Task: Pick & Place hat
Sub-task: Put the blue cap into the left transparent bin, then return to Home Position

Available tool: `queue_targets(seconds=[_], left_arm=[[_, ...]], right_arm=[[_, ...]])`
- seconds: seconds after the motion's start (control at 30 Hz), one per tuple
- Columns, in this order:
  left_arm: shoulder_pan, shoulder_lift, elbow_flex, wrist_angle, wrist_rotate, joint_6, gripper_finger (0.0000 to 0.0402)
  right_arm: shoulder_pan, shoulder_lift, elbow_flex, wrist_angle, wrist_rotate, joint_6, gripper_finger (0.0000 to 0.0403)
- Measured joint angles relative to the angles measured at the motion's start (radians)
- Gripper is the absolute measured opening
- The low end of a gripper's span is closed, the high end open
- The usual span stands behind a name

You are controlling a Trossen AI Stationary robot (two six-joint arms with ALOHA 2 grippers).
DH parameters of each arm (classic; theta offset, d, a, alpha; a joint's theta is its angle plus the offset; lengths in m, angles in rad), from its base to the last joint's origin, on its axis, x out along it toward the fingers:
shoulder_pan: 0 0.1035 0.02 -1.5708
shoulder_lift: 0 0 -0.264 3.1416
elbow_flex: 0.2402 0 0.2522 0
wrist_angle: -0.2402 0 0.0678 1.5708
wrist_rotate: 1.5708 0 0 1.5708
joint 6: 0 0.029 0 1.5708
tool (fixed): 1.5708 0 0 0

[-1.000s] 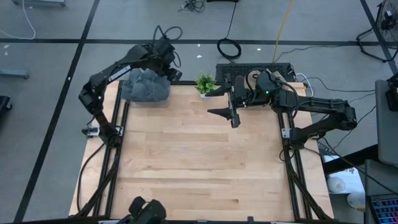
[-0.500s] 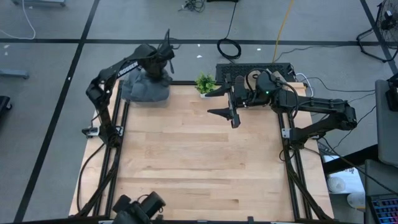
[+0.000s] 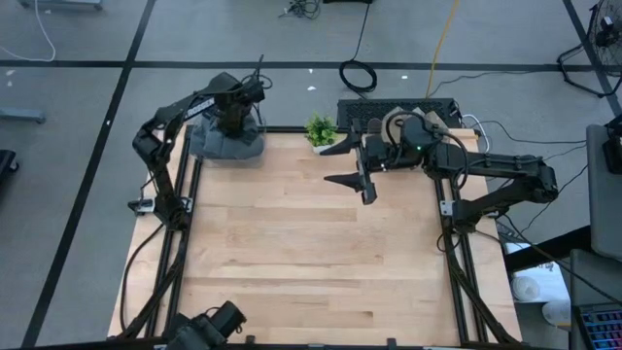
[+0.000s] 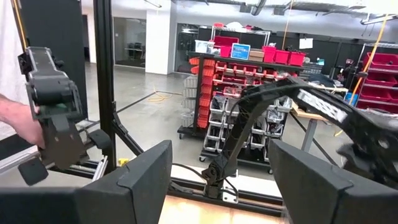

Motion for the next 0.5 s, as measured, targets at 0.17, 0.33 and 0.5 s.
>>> queue_targets(seconds=[0.17, 0.33, 0.5], left_arm=[[-0.010, -0.120, 0.002, 0.024, -0.010, 0.014, 0.0020], [-0.028, -0.302, 0.002, 0.101, 0.067, 0.118, 0.0021], [-0.039, -0.502, 0.002, 0.235, 0.298, 0.212, 0.0022]], right_arm=[[0.000, 0.000, 0.000, 0.008, 0.001, -0.002, 0.0254], [-0.002, 0.000, 0.000, 0.008, 0.002, -0.002, 0.0254], [-0.004, 0.000, 0.000, 0.008, 0.015, -0.002, 0.0254]])
